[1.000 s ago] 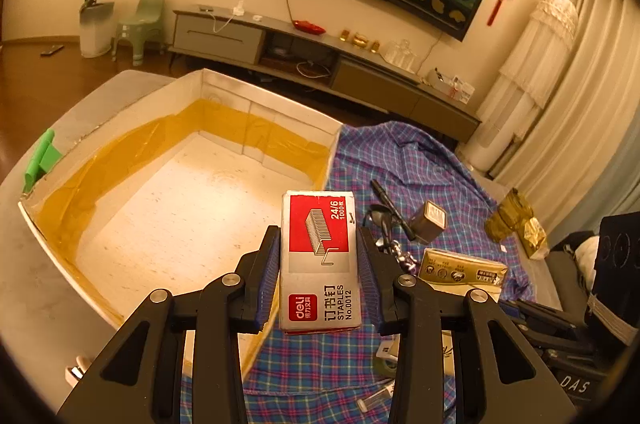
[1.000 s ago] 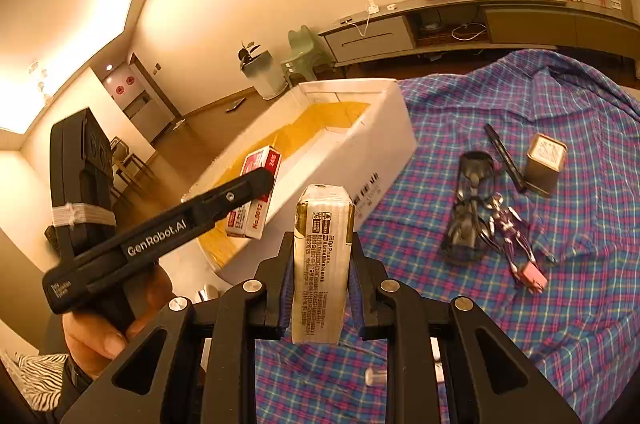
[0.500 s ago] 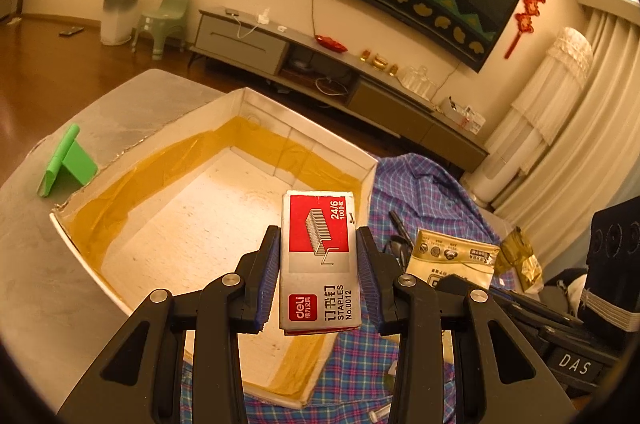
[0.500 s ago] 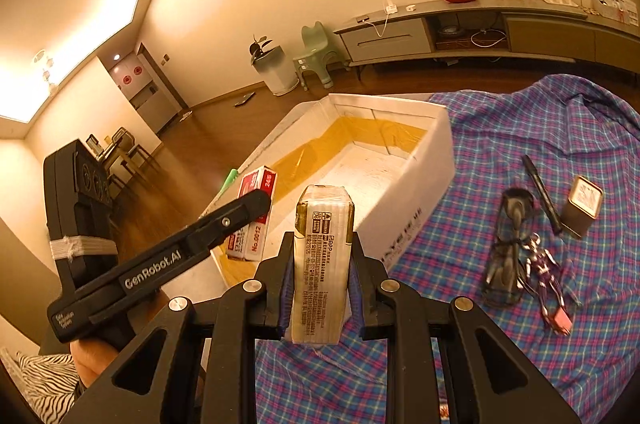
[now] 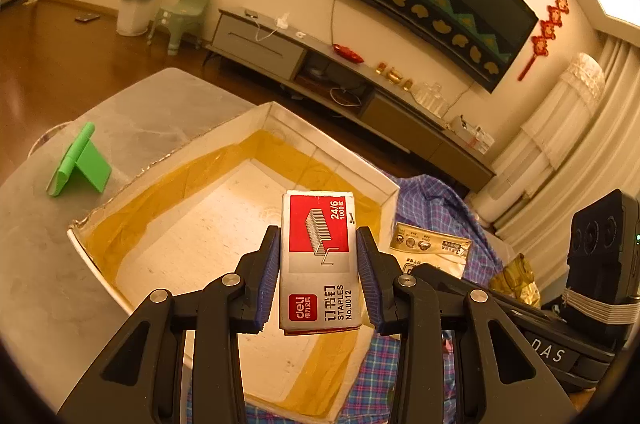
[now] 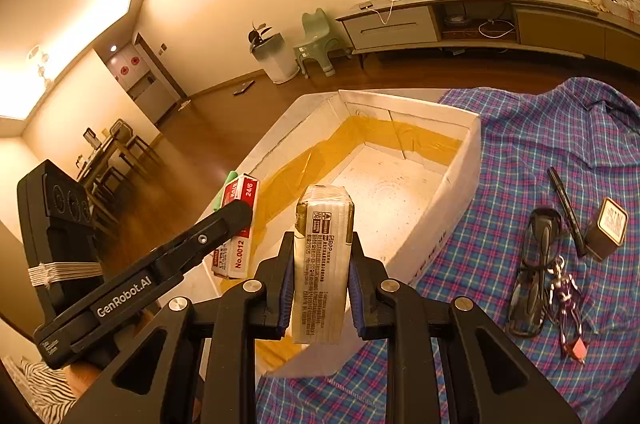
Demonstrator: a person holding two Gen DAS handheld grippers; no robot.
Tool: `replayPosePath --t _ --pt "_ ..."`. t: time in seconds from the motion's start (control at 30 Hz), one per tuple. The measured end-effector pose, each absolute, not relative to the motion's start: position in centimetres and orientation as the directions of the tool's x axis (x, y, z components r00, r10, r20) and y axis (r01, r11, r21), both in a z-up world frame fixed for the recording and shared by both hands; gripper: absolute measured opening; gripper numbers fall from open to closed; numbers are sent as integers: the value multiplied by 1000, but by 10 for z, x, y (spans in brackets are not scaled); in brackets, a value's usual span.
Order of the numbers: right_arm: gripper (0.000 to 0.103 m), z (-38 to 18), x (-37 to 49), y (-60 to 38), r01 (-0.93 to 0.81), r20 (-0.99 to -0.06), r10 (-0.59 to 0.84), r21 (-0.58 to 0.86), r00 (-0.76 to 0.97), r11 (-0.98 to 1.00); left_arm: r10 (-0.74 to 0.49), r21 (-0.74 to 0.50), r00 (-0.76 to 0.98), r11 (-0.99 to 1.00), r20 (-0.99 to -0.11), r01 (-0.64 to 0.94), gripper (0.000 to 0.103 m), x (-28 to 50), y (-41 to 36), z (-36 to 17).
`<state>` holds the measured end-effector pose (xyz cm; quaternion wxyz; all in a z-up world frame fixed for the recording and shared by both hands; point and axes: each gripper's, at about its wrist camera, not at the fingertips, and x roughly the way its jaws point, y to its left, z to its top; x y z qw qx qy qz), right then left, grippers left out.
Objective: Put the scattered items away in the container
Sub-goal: 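Carry both held boxes over the white cardboard box with both tools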
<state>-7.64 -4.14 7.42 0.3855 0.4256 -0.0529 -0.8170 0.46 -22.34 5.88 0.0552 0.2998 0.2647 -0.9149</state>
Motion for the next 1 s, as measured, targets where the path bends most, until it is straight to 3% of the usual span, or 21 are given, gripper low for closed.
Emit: replayPosePath --t 1.0 --pt "25 44 -145 -139 593 -784 -547 299 -293 -747 -7 -471 -739 -767 -674 436 39 -8 -282 32"
